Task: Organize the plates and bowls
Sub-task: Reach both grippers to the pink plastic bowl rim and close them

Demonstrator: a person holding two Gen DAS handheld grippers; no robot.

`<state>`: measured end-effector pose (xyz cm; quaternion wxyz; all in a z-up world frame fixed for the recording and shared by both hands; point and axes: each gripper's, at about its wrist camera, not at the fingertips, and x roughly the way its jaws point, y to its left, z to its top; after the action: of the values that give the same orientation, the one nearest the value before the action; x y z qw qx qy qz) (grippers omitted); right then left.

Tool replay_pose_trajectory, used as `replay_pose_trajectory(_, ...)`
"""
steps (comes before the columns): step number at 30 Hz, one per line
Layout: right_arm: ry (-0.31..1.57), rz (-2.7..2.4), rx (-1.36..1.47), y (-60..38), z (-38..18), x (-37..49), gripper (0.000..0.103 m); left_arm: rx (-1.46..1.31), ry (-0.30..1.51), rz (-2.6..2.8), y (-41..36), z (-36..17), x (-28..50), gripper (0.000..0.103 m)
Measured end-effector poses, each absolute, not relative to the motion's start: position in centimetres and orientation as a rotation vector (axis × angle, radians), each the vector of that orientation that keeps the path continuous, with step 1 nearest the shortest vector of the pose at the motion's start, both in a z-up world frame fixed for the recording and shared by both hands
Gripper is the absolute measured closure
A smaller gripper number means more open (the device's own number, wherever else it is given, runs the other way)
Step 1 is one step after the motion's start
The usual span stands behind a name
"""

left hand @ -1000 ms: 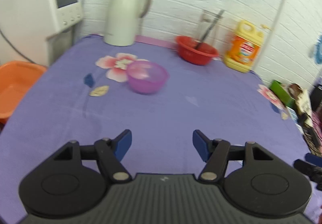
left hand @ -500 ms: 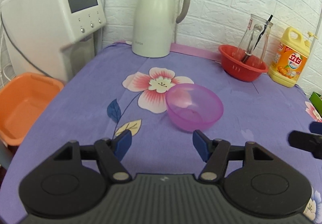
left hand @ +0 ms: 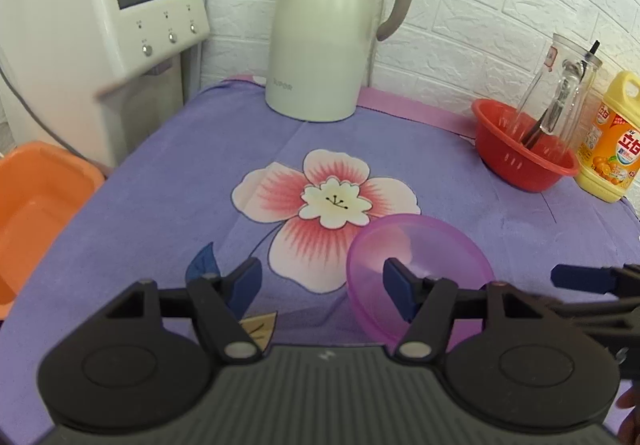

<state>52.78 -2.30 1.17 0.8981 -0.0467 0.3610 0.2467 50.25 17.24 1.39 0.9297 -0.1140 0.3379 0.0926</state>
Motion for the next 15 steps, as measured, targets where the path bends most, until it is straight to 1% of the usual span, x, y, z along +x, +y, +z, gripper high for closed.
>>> replay_pose_trajectory(10, 0.769, 0.539, -0.112, -0.7, 0.5, 53.7, 0.0, -0.327, 0.745, 0.15, 18.4, -0.5, 52.6, 0.037)
replay_pose_trajectory(15, 0.79, 0.563, -0.172, 1.6, -0.4, 53.8, 0.0, -0.295, 0.75, 0.158, 18.0, -0.9, 53.4, 0.037)
